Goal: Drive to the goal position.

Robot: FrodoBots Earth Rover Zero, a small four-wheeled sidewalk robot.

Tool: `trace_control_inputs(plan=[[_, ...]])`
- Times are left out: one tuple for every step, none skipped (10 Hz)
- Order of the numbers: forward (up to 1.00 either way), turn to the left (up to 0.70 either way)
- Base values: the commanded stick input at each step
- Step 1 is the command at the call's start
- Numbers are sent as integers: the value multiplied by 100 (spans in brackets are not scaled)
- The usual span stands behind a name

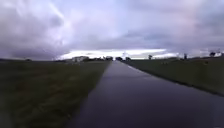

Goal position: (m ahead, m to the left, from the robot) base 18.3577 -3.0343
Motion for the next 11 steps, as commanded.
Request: trace_control_inputs(plan=[[70, 0], [70, 0], [70, 0], [70, 0], [70, 0], [70, 0], [70, 0], [70, 0], [70, 0], [70, 0], [70, 0]])
